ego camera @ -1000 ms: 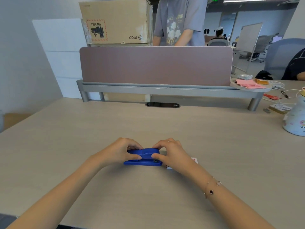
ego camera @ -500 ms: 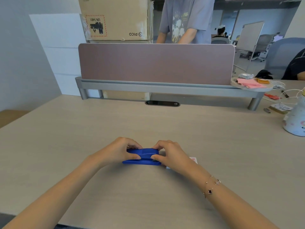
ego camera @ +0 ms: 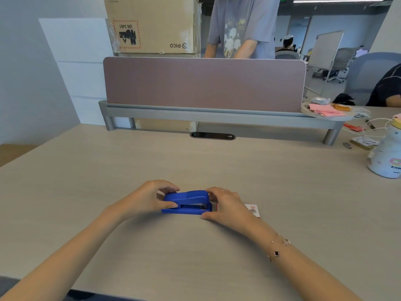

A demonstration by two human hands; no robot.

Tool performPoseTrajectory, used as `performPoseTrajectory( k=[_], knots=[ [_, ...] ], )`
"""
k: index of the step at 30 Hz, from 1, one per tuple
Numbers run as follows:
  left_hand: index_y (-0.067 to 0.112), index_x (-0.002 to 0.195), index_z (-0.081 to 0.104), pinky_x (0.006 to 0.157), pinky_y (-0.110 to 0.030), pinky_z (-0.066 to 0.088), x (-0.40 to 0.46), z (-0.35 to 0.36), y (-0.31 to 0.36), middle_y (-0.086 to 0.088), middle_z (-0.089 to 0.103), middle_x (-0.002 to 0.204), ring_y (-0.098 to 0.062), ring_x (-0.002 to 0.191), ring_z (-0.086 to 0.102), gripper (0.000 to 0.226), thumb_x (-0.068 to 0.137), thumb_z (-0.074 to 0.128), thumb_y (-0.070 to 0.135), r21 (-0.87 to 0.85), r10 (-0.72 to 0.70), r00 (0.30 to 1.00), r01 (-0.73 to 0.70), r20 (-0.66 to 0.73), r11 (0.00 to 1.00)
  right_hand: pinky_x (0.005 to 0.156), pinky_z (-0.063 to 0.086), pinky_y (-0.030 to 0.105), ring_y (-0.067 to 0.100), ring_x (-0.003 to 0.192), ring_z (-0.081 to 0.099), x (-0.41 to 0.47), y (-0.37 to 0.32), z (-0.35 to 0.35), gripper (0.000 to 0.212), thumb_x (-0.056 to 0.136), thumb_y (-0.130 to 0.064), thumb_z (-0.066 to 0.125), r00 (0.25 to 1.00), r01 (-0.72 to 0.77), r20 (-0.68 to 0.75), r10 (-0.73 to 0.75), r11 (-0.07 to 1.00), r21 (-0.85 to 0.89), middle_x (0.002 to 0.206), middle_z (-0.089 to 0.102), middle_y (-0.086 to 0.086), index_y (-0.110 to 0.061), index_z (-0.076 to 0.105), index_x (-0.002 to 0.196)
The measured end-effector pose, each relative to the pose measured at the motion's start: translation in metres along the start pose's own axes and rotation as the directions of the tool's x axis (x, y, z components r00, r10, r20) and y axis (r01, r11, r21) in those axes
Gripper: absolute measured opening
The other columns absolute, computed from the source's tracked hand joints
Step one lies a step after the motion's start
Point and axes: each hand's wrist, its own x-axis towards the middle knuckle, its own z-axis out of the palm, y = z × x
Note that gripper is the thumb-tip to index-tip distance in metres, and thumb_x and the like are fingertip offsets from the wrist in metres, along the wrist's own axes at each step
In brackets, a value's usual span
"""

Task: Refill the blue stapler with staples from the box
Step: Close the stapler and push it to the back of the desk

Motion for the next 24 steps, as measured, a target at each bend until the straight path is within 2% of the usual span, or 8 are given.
performPoseTrajectory(
  k=[3, 5, 11, 13, 16, 18, 20, 24],
  knots=[
    [0.033, 0.094, 0.067, 0.080, -0.017, 0.055, -0.004, 0.001, -0.008, 0.004, 0.067, 0.101, -0.005, 0.088, 0.065, 0.031, 0.074, 0.079, 0.012, -0.013, -0.008, 1.000, 0.008, 0.011, 1.000, 0.091, 0.036, 0.030, 0.011, 0.097, 0.054, 0.001, 0.004, 0.002, 0.042, 0.068, -0.042, 0.074, 1.000, -0.013, -0.008, 0.013, 1.000, -0.004, 0.100, 0.061, -0.011, -0.031, 0.058, 0.106],
    [0.027, 0.095, 0.069, 0.079, -0.015, 0.054, -0.005, 0.002, -0.011, -0.001, 0.066, 0.100, -0.007, 0.087, 0.066, 0.028, 0.074, 0.079, 0.012, -0.021, -0.011, 1.000, 0.011, 0.000, 1.000, 0.081, 0.029, 0.029, 0.013, 0.087, 0.049, 0.002, 0.004, 0.001, 0.029, 0.070, -0.041, 0.073, 0.999, 0.007, -0.031, -0.009, 0.999, -0.040, 0.084, 0.052, -0.011, -0.031, 0.061, 0.094],
    [0.019, 0.098, 0.071, 0.080, -0.016, 0.054, -0.004, 0.002, -0.014, -0.001, 0.065, 0.102, -0.009, 0.088, 0.067, 0.025, 0.075, 0.079, 0.012, -0.044, -0.013, 1.000, 0.013, 0.000, 0.999, 0.082, 0.030, 0.030, 0.013, 0.084, 0.045, 0.004, 0.004, 0.001, 0.022, 0.074, -0.040, 0.070, 0.999, 0.039, -0.010, -0.039, 0.998, -0.057, 0.076, 0.041, -0.018, -0.033, 0.062, 0.093],
    [0.022, 0.097, 0.071, 0.082, -0.020, 0.055, -0.003, 0.001, -0.015, 0.001, 0.065, 0.102, -0.008, 0.088, 0.067, 0.023, 0.076, 0.078, 0.013, -0.038, -0.012, 1.000, 0.013, 0.013, 0.999, 0.081, 0.030, 0.030, 0.014, 0.084, 0.045, 0.006, 0.004, 0.000, 0.015, 0.075, -0.040, 0.069, 0.999, 0.053, 0.007, -0.053, 0.996, -0.066, 0.074, 0.040, -0.017, -0.039, 0.058, 0.085],
    [0.024, 0.096, 0.071, 0.082, -0.018, 0.054, 0.001, -0.001, -0.016, 0.005, 0.065, 0.101, -0.005, 0.088, 0.065, 0.021, 0.078, 0.076, 0.016, 0.012, -0.013, 0.999, 0.012, 0.040, 1.000, 0.079, 0.030, 0.031, 0.018, 0.090, 0.048, 0.011, 0.006, 0.000, 0.019, 0.075, -0.040, 0.068, 0.997, 0.057, 0.050, -0.053, 0.994, -0.089, 0.075, 0.045, -0.010, -0.040, 0.049, 0.071],
    [0.025, 0.095, 0.071, 0.080, -0.016, 0.053, 0.004, -0.001, -0.016, 0.006, 0.065, 0.100, -0.005, 0.089, 0.064, 0.020, 0.078, 0.076, 0.017, 0.019, -0.011, 0.999, 0.010, 0.042, 1.000, 0.082, 0.032, 0.032, 0.020, 0.093, 0.049, 0.015, 0.008, 0.000, 0.014, 0.076, -0.040, 0.067, 0.997, 0.058, 0.055, -0.053, 0.994, -0.098, 0.079, 0.048, -0.006, -0.032, 0.058, 0.083],
    [0.025, 0.094, 0.071, 0.081, -0.017, 0.053, 0.007, -0.002, -0.017, 0.005, 0.065, 0.100, -0.006, 0.089, 0.064, 0.019, 0.078, 0.076, 0.017, 0.018, -0.011, 0.999, 0.010, 0.042, 1.000, 0.086, 0.033, 0.033, 0.020, 0.094, 0.049, 0.017, 0.011, -0.001, 0.023, 0.077, -0.040, 0.066, 0.997, 0.050, 0.057, -0.045, 0.995, -0.087, 0.083, 0.050, -0.005, -0.028, 0.061, 0.096],
    [0.023, 0.095, 0.071, 0.079, -0.013, 0.052, 0.019, -0.005, -0.014, 0.005, 0.065, 0.100, -0.004, 0.088, 0.064, 0.020, 0.078, 0.076, 0.015, 0.016, -0.011, 0.999, 0.011, 0.037, 1.000, 0.089, 0.031, 0.033, 0.020, 0.100, 0.048, 0.023, 0.015, -0.006, 0.029, 0.079, -0.039, 0.065, 0.998, 0.041, 0.045, -0.039, 0.999, -0.037, 0.096, 0.060, 0.001, -0.031, 0.060, 0.107]
  ],
)
